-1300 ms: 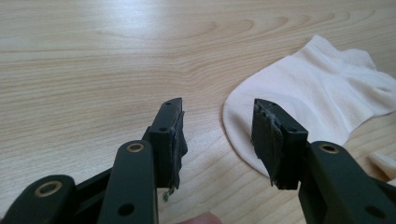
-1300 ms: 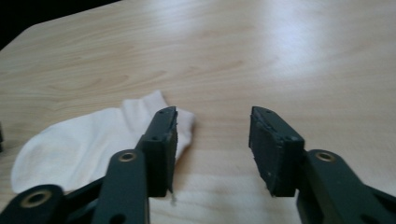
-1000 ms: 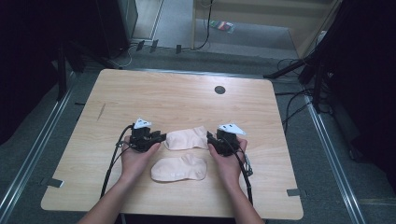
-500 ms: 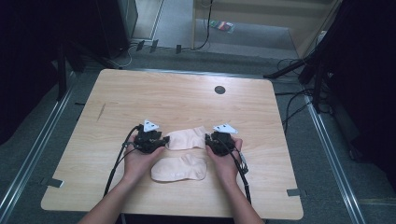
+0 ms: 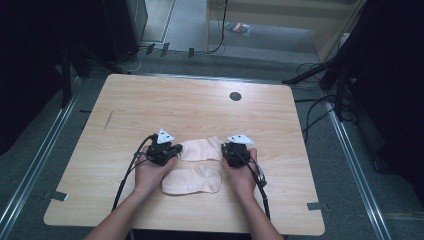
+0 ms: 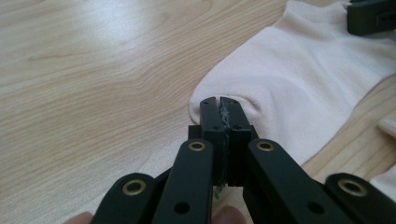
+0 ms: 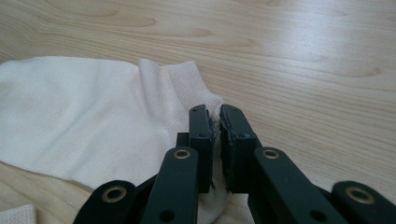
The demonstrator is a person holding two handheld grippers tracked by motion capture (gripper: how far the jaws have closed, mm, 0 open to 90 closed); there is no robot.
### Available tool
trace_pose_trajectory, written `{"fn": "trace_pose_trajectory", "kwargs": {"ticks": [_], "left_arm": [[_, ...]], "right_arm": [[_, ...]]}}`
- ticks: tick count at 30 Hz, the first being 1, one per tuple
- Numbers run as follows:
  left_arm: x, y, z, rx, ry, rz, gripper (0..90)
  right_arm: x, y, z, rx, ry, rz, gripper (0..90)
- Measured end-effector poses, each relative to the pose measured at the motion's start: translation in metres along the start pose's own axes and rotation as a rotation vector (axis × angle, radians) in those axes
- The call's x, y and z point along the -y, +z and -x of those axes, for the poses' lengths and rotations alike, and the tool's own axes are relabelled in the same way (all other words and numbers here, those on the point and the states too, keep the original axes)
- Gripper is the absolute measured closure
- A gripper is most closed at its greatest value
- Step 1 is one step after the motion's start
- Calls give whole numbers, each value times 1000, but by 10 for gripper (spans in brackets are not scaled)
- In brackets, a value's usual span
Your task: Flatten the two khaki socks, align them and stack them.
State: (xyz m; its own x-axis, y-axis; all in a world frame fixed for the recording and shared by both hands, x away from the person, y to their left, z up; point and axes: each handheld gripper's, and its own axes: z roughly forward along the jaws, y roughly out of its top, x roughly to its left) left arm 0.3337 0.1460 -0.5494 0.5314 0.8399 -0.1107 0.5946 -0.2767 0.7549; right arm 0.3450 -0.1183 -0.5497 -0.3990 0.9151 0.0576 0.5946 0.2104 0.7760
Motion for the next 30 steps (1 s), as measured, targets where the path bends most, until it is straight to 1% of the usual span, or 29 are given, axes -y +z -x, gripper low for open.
{"fn": "trace_pose_trajectory", "kwargs": {"ticks": [1,2,3,6,7,8,9,10,11,12,13,14,15,16,17,18,21,22,23,24,25,27,30], "left_arm": [[0,0,0,0,0,0,900],[1,-1,-4,7,-22,2,900],[1,-1,-4,7,-22,2,900],[3,-3,-10,30,-64,7,900],[3,-3,-11,32,-75,11,900],[4,-4,-12,33,-74,11,900],[4,-4,-12,33,-74,11,900],[4,-4,-11,39,-75,14,900],[4,-5,-11,48,-66,18,900],[4,-6,-11,52,-71,21,900],[4,-7,-13,66,-79,26,900],[4,-7,-14,70,-92,31,900],[4,-7,-14,70,-92,31,900],[5,-10,-17,88,-114,43,900],[5,-10,-17,88,-114,43,900],[5,-12,-17,97,-121,53,900],[6,-14,-16,98,-117,63,900],[6,-16,-16,100,-113,66,900],[7,-18,-16,104,-117,69,900],[7,-18,-16,104,-117,69,900],[7,-21,-17,103,-120,79,900],[7,-22,-18,105,-123,83,900],[5,-31,-18,109,-120,106,900]], "right_arm": [[1,-1,1,-3,6,0,853],[1,-2,2,-1,10,-1,855],[1,-2,2,-1,10,-1,855],[3,-5,5,4,24,3,859],[4,-5,6,-3,32,3,859],[5,-6,7,-15,47,3,859],[5,-6,7,-15,47,3,859],[5,-7,8,-25,58,3,859],[7,-9,10,-50,61,10,861],[7,-10,10,-56,61,18,861],[8,-11,10,-57,56,24,862],[8,-12,9,-61,56,35,862],[8,-12,9,-61,56,35,862],[9,-13,10,-69,63,47,862],[9,-14,9,-68,69,45,862],[9,-14,10,-73,72,50,862],[8,-16,9,-75,72,53,862],[8,-16,9,-77,69,57,862],[7,-19,7,-84,68,68,863],[7,-19,7,-84,68,68,863],[6,-22,6,-85,72,80,863],[5,-23,6,-86,71,86,863],[1,-28,3,-94,66,105,863]]}}
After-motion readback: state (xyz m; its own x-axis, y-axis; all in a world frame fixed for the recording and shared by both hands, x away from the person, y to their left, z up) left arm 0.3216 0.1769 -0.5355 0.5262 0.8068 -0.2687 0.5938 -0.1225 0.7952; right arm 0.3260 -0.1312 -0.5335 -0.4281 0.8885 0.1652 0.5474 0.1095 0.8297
